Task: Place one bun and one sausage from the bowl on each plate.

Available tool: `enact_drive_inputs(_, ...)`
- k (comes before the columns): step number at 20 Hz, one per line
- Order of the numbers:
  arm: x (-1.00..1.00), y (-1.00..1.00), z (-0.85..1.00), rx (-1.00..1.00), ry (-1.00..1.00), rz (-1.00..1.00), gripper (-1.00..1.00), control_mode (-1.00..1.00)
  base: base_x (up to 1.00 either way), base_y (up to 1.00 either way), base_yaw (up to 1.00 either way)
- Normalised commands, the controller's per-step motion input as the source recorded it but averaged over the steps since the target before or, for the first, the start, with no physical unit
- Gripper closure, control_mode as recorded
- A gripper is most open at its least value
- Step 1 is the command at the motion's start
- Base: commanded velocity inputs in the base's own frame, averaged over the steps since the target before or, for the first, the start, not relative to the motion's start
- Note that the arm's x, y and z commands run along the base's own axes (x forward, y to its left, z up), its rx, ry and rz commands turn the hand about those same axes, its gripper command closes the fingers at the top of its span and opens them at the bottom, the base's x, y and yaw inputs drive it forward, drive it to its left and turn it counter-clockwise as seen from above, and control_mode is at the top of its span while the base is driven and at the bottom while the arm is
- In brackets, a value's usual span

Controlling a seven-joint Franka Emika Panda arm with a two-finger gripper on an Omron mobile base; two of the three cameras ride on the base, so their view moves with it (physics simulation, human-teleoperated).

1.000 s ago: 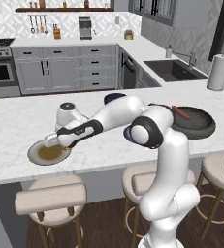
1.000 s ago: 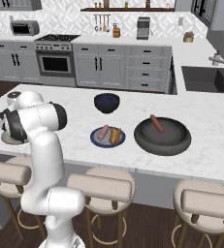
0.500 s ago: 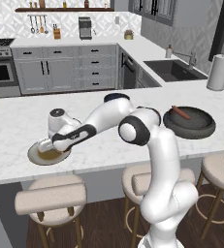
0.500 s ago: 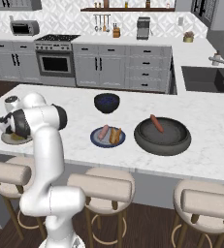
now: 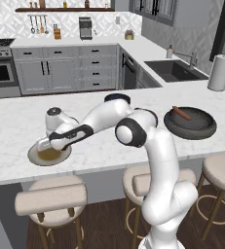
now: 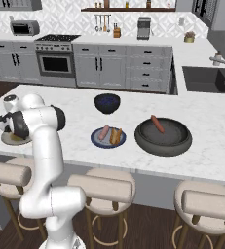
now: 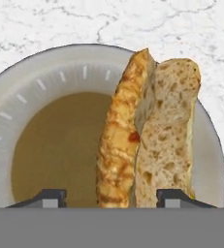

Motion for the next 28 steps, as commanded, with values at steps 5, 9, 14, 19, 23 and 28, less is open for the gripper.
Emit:
enact_drive_inputs(5,-0.44,-0.17,0.64,0.00,-0.08,0.00,-1.00,-1.00,0.00,0.00,0.00)
enact_drive_inputs(9,-0.65,-0.86,0.57,0.00,0.00,-0.02,-1.00,-1.00,0.00,0.00,0.00)
enact_drive_inputs(14,-0.66,-1.00,0.24,0.00,-0.08,0.00,-1.00,-1.00,0.00,0.00,0.00)
enact_drive_inputs(19,-0.62,-1.00,0.15,0.00,-0.09,0.00,-1.00,-1.00,0.00,0.00,0.00)
enact_drive_inputs(23,-0.50,-1.00,0.17,0.00,-0.08,0.00,-1.00,-1.00,0.00,0.00,0.00)
enact_drive_inputs(28,-0.37,-1.00,0.16,0.00,-0.09,0.00,-1.00,-1.00,0.00,0.00,0.00)
